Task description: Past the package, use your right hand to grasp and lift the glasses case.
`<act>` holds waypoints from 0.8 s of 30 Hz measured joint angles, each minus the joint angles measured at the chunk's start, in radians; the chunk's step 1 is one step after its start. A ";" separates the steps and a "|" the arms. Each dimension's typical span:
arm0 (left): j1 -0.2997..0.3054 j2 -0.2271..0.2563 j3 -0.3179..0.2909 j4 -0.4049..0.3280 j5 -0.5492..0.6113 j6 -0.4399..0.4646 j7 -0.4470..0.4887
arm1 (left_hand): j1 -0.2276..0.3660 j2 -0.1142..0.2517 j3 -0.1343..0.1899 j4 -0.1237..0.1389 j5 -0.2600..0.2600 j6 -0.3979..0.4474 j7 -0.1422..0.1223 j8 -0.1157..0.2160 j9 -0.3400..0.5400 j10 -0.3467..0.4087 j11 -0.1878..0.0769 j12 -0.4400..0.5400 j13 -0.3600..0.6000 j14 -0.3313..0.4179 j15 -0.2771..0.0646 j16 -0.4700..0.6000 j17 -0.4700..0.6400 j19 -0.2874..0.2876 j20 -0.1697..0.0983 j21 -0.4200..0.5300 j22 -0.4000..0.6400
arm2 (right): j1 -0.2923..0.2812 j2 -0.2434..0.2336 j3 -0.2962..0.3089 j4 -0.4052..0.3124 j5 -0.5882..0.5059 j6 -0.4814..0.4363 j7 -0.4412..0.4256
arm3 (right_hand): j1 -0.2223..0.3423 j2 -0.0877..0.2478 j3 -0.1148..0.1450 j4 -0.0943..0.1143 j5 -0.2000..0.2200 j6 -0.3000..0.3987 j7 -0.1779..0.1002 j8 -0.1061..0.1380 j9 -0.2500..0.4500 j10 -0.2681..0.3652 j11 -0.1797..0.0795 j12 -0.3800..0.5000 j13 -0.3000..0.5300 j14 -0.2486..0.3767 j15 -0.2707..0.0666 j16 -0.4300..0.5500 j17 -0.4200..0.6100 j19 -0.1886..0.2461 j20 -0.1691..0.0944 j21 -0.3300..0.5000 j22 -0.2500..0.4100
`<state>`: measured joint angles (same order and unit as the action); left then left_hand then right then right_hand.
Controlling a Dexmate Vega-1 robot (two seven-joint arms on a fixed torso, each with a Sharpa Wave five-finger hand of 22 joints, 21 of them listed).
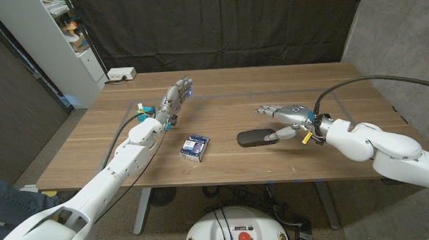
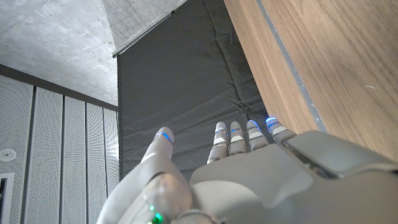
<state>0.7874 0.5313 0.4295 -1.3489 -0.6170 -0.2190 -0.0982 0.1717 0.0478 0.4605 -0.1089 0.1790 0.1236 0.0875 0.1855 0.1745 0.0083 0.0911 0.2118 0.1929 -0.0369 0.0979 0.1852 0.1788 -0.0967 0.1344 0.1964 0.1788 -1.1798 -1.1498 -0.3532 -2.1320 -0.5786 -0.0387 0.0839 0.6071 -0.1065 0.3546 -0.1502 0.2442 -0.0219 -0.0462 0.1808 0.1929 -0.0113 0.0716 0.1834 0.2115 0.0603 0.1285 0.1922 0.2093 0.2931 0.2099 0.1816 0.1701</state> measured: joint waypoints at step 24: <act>-0.024 -0.020 0.004 0.044 -0.003 -0.015 -0.018 | 0.000 0.000 0.000 0.000 0.000 0.000 0.000 0.000 0.000 0.000 0.000 0.000 0.000 0.000 0.000 0.000 0.000 0.000 0.000 0.000 0.000 | 0.098 -0.001 -0.078 -0.023 -0.010 -0.053 0.145 | 0.007 -0.007 0.000 0.000 0.008 -0.048 0.012 -0.004 0.000 -0.039 0.007 0.000 0.000 -0.029 0.007 0.000 0.000 -0.014 0.007 0.000 0.000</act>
<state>0.7630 0.5113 0.4338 -1.3046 -0.6198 -0.2345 -0.1164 0.1718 0.0478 0.4606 -0.1089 0.1790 0.1235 0.0875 0.1855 0.1745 0.0082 0.0910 0.2118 0.1929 -0.0369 0.0979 0.1852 0.1789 -0.0967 0.1343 0.1964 0.1788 -1.0820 -1.1512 -0.4310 -2.1545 -0.5884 -0.0915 0.2292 0.6140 -0.1133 0.3547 -0.1502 0.2517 -0.0700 -0.0338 0.1770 0.1928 -0.0506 0.0788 0.1837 0.2115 0.0317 0.1356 0.1923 0.2095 0.2788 0.2166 0.1817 0.1699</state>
